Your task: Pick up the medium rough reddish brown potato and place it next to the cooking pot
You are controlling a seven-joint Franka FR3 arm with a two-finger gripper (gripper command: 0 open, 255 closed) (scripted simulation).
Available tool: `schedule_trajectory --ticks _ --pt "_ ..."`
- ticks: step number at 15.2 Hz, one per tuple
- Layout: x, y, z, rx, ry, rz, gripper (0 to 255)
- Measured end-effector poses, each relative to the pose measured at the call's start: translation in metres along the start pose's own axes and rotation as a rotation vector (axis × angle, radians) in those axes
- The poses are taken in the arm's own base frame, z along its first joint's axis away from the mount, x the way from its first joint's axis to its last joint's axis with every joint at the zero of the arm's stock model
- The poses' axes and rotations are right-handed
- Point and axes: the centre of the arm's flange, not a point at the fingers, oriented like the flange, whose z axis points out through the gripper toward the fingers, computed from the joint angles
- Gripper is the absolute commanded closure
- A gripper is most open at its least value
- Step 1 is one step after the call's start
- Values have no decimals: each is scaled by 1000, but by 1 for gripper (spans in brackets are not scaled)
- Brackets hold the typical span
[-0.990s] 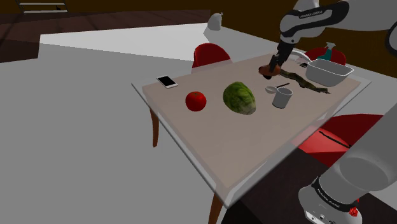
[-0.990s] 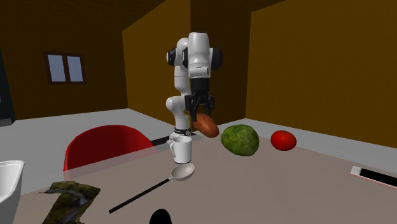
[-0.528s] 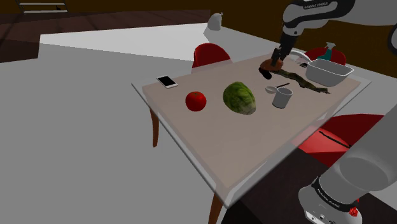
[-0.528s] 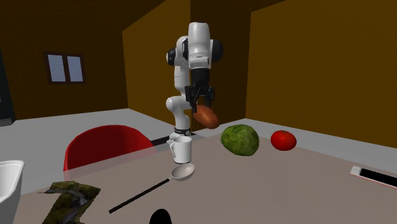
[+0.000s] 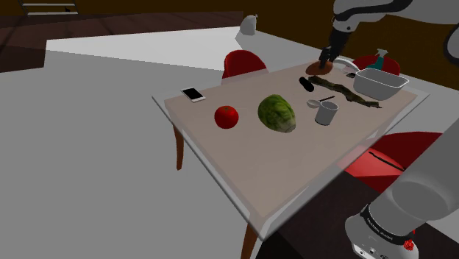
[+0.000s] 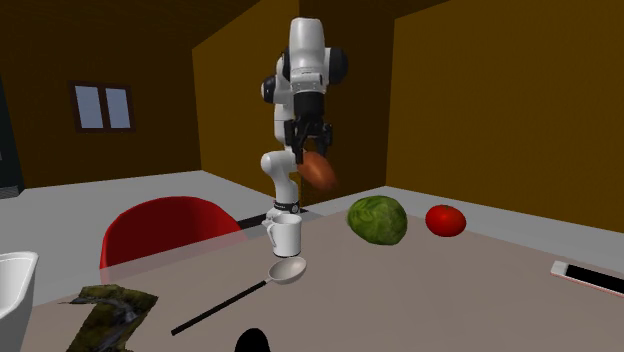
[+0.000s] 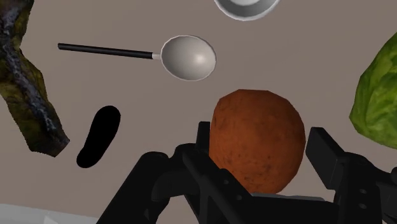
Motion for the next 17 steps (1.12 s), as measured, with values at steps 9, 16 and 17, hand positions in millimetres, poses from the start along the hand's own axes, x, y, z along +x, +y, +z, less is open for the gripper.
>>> schedule_trajectory --ticks 9,16,17 --pt "-36 110 2 0 -1 1 255" --pt "-65 198 6 0 0 2 255" --pt "-67 210 7 0 -1 2 255"
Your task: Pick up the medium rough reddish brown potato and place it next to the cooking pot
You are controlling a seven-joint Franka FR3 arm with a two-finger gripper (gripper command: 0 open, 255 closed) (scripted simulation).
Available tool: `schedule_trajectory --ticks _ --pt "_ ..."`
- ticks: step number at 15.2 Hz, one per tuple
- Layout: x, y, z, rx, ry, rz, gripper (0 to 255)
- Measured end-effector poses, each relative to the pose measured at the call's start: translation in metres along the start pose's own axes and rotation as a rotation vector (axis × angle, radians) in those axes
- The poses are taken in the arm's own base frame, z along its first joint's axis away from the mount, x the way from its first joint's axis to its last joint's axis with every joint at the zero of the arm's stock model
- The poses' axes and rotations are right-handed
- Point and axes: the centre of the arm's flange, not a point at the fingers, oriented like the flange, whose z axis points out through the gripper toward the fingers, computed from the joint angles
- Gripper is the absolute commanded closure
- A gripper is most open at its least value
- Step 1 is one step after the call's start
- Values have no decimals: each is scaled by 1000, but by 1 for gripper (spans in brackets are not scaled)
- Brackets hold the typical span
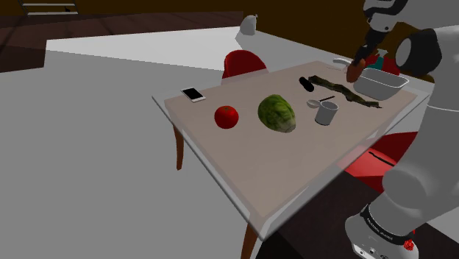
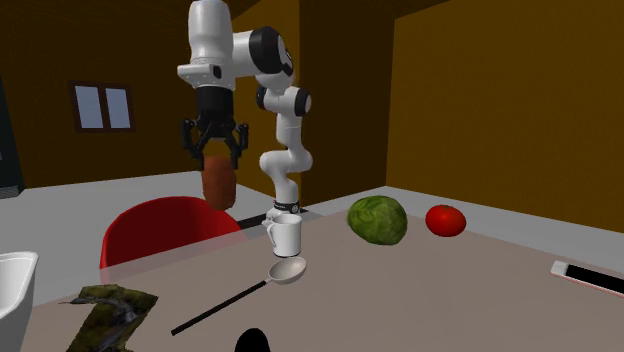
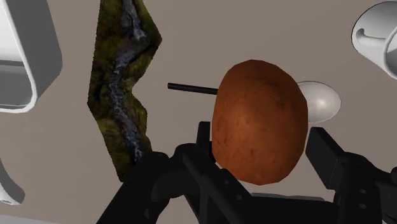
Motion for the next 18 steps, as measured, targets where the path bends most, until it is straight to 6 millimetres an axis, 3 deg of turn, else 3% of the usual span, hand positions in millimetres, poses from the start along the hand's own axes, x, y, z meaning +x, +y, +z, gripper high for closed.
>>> schedule_trajectory --ticks 7,18 --pt "-29 88 4 -2 -1 1 255" --pt "-36 93 59 1 0 -3 255"
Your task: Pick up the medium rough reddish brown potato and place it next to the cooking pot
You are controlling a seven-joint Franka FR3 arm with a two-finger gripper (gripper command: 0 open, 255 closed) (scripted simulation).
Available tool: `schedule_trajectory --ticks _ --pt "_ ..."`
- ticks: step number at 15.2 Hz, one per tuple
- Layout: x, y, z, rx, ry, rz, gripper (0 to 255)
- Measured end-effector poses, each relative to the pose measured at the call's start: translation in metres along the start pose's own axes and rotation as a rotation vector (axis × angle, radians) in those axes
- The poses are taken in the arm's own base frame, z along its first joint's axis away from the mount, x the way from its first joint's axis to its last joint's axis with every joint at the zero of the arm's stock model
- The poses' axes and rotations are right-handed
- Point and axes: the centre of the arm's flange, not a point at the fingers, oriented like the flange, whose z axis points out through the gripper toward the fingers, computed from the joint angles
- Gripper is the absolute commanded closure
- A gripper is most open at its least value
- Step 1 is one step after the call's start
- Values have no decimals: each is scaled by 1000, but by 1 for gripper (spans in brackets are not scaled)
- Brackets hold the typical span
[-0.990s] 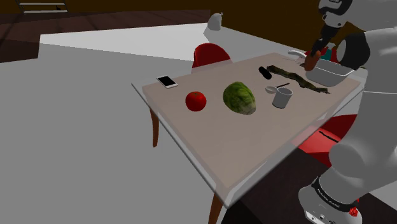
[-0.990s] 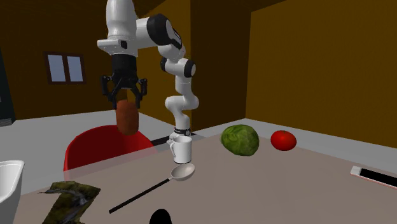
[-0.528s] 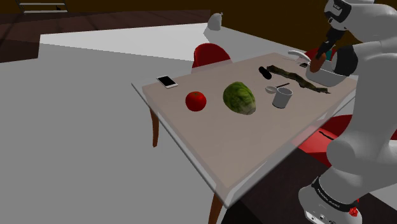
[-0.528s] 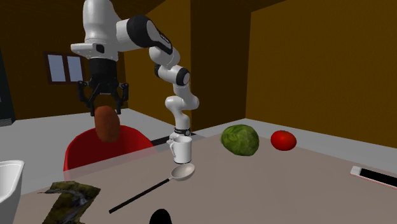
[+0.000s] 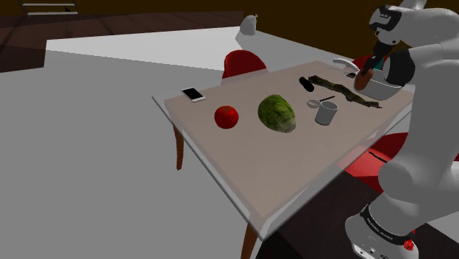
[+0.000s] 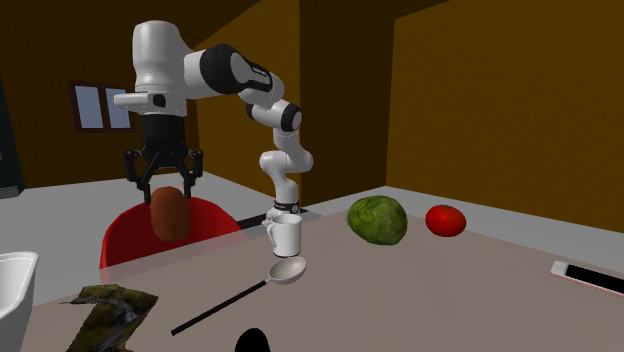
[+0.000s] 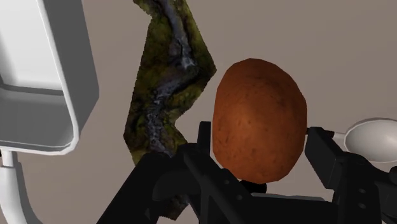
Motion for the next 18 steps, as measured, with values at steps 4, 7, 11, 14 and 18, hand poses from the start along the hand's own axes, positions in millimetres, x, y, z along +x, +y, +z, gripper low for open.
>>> schedule_trajectory --ticks 4,7,11,14,18 --pt "-2 -1 21 0 0 0 255" --pt "-5 -2 37 0 0 0 255" --pt "-7 -4 59 0 0 0 255" --pt "-10 -4 73 0 0 0 255" --pt "-11 -6 95 0 0 0 255"
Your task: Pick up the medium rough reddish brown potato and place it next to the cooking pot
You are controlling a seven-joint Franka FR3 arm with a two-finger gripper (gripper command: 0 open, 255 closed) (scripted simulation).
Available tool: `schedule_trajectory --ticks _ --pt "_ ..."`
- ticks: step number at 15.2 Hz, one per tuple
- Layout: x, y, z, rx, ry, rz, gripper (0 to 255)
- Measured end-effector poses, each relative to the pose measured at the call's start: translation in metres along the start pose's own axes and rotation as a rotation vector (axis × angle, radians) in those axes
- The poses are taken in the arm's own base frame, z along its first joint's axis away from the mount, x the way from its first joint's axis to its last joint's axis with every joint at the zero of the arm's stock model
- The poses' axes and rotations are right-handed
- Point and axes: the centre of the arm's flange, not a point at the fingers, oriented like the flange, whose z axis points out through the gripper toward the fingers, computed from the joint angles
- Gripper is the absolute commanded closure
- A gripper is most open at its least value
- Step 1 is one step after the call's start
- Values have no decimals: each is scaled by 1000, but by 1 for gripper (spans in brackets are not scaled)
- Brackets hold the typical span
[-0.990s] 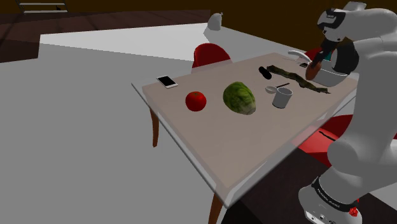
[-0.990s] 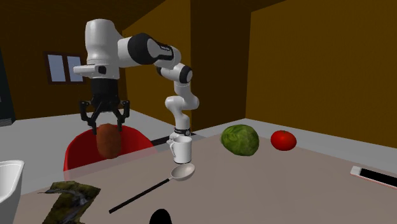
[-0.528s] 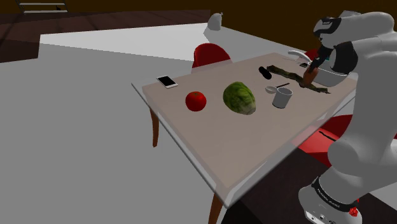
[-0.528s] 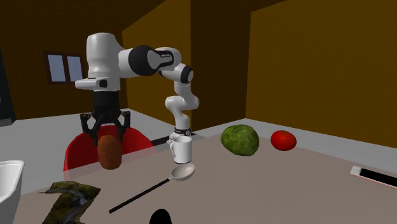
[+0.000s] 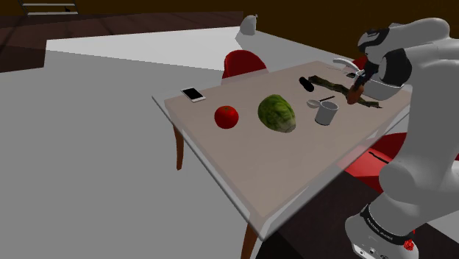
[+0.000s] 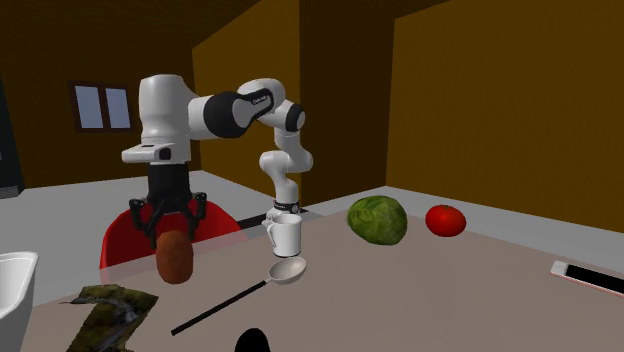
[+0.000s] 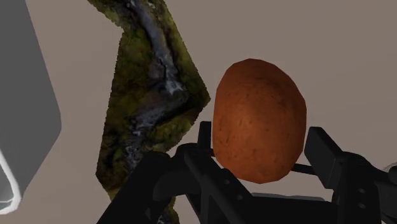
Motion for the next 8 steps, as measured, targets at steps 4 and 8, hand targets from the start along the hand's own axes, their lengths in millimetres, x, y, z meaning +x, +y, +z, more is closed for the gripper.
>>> schedule_trajectory --ticks 4,8 --pt "-1 -1 21 0 0 0 255" --pt "-2 0 33 -16 15 -3 255"
